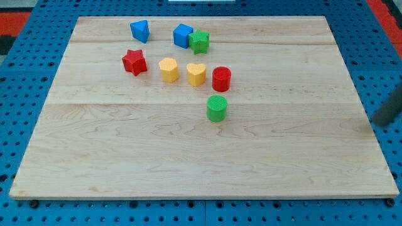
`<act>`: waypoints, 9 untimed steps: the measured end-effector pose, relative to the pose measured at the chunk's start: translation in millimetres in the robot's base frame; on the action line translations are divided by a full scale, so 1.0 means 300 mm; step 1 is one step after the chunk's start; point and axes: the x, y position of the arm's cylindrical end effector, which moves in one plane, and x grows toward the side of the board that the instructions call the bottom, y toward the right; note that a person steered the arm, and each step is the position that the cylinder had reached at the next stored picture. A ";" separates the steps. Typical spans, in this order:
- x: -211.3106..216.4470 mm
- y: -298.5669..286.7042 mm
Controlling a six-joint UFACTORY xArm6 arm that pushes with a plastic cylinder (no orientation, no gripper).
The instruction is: Nudge the blue cube down a bit
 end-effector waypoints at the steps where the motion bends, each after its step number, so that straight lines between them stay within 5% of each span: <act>1: -0.329 -0.101; 2: -0.595 -0.236; 3: -0.674 -0.577; 6: -0.738 -1.146; 9: -0.671 -1.227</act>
